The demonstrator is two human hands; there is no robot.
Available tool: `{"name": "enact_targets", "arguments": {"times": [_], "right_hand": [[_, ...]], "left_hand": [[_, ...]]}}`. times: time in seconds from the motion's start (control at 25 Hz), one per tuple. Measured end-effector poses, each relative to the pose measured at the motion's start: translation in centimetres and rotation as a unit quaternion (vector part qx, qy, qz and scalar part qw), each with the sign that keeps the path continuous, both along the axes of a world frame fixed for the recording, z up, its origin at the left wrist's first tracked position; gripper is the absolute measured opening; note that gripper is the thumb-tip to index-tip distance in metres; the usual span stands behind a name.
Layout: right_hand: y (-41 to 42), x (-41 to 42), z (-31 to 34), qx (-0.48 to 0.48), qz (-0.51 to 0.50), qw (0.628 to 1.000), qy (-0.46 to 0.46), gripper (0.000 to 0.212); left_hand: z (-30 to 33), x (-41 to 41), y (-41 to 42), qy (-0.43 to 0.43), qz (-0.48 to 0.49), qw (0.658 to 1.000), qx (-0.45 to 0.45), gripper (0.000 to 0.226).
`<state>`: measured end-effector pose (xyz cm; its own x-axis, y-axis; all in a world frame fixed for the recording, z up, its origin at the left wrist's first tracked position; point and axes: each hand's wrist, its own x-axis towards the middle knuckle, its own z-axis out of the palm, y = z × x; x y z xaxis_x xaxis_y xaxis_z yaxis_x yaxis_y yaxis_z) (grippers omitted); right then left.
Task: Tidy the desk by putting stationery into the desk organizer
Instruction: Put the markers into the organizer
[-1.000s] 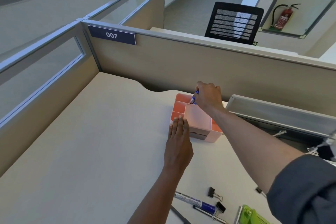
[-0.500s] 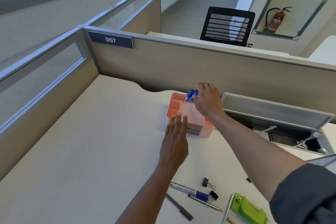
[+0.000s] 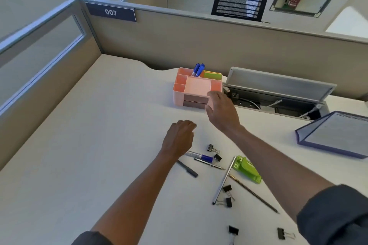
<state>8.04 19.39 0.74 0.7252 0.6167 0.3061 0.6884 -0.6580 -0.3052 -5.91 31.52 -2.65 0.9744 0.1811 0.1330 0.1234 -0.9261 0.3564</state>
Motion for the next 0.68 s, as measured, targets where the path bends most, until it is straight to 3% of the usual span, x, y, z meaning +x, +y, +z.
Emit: {"name": "enact_targets", "arguments": {"times": [0.28, 0.68], "right_hand": [[-6.1, -7.1, -5.4, -0.044, -0.021, 0.995, 0.085, 0.037], [-8.8, -11.5, -7.3, -0.055, -0.005, 0.993, 0.106, 0.032]], "left_hand": [[-1.9, -4.5, -2.7, 0.051, -0.031, 0.997, 0.046, 0.036], [-2.4, -5.5, -3.9, 0.076, -0.005, 0.992, 0.098, 0.026]]}}
